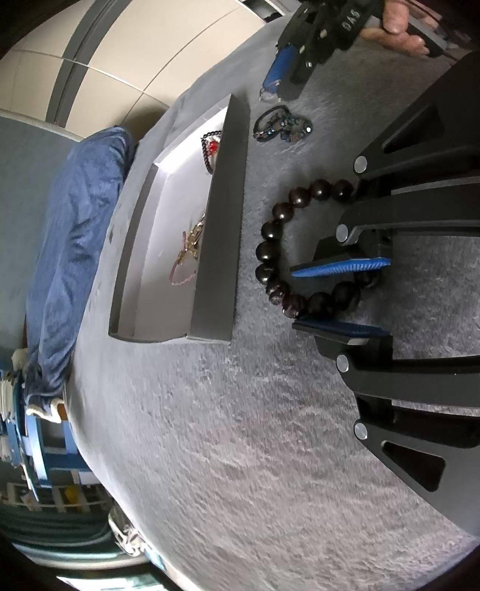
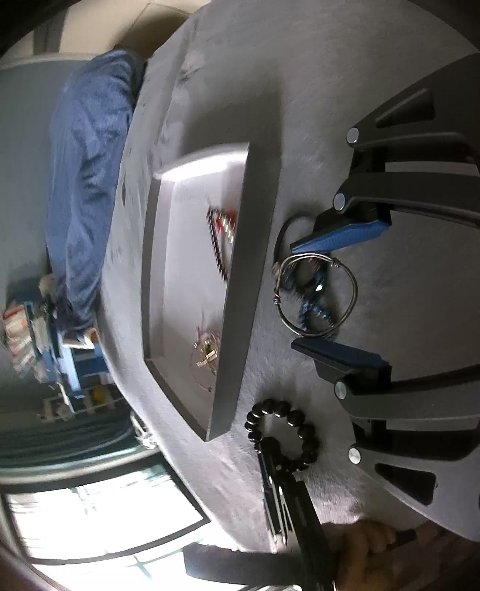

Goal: Organize jewelry
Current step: 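Carry the black bead bracelet and silver bangle over the tray with both tools, then open the right tool to drop the silver bangle while the left tool releases the black bracelet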

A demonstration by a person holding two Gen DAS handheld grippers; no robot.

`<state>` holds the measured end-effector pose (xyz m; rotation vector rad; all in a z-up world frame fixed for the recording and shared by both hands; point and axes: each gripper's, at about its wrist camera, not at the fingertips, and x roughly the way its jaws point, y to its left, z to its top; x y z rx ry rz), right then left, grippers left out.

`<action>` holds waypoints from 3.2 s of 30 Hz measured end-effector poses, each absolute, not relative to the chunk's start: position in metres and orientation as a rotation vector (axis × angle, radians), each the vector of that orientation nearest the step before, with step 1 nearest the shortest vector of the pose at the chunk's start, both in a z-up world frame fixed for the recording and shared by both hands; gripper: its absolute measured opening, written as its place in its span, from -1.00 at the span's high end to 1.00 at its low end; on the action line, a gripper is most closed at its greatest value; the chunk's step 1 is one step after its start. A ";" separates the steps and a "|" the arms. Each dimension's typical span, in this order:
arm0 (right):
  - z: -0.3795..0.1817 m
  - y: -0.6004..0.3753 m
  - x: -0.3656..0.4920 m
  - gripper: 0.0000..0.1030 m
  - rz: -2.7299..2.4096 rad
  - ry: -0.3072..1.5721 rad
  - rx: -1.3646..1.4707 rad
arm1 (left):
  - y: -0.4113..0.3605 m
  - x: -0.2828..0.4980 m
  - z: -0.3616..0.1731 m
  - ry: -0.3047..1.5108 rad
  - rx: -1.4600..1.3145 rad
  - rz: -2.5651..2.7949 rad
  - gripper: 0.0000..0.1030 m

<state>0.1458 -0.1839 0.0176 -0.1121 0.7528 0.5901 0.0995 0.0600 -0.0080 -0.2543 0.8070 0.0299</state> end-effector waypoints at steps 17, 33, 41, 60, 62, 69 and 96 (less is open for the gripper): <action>-0.009 -0.235 0.142 0.10 0.454 0.851 -0.118 | 0.034 0.115 -0.010 0.869 -0.088 -0.019 0.09; -0.007 -0.238 0.142 0.09 0.472 0.837 -0.114 | 0.040 0.094 0.012 0.801 -0.180 -0.097 0.72; 0.006 -0.245 0.143 0.09 0.498 0.798 -0.034 | 0.030 0.096 0.045 0.731 -0.179 -0.144 0.72; 0.057 -0.190 0.200 0.09 0.561 0.738 -0.064 | 0.018 0.135 0.131 0.580 -0.074 -0.176 0.72; 0.058 -0.181 0.209 0.09 0.566 0.746 -0.069 | 0.017 0.143 0.136 0.572 -0.063 -0.172 0.72; 0.053 -0.157 0.226 0.09 0.577 0.764 -0.101 | 0.020 0.170 0.131 0.586 -0.049 -0.156 0.72; 0.012 -0.116 0.248 0.08 0.569 0.852 -0.214 | 0.054 0.206 0.052 0.750 -0.032 -0.040 0.66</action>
